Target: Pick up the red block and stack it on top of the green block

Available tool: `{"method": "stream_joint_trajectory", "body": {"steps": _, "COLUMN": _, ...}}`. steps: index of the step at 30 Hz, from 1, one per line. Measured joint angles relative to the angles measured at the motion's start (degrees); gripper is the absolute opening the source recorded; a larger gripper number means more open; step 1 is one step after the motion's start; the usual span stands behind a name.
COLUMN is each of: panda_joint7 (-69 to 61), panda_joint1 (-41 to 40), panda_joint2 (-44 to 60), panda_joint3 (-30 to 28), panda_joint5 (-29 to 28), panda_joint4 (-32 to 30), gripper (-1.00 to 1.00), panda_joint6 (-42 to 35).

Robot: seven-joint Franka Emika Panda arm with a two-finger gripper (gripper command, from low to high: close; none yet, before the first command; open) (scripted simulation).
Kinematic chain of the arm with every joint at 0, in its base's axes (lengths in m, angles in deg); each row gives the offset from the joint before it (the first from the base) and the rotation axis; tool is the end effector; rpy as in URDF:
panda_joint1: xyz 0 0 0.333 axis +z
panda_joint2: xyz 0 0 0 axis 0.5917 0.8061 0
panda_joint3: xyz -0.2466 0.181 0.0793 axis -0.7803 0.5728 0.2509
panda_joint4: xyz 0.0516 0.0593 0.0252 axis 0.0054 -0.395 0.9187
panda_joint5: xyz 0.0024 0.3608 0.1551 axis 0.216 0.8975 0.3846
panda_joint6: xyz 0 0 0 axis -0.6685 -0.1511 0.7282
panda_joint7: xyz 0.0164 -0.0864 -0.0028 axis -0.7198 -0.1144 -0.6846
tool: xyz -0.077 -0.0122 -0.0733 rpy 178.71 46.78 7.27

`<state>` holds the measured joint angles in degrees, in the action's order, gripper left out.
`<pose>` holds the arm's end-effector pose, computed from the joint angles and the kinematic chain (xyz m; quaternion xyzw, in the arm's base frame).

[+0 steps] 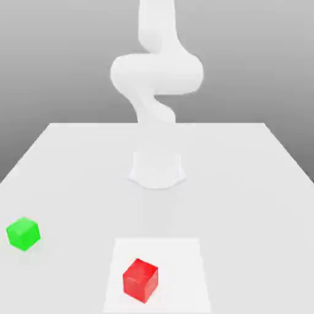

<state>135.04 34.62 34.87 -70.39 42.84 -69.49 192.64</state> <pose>0.3813 -0.0003 0.6692 -0.8515 0.3872 -0.3277 0.1329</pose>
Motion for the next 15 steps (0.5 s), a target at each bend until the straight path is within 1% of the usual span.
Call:
{"method": "stream_joint_trajectory", "body": {"steps": 8, "panda_joint7": 9.74, "panda_joint1": -4.63, "panda_joint2": 17.03, "panda_joint3": 3.17, "panda_joint5": -2.48, "panda_joint4": -4.80, "gripper": 0.00, "panda_joint6": 7.40}}
{"method": "stream_joint_trajectory", "body": {"steps": 15, "panda_joint7": 17.73, "panda_joint1": -6.95, "panda_joint2": 31.60, "panda_joint3": 4.06, "panda_joint5": -4.12, "panda_joint4": -8.90, "gripper": 0.00, "panda_joint6": 13.74}}
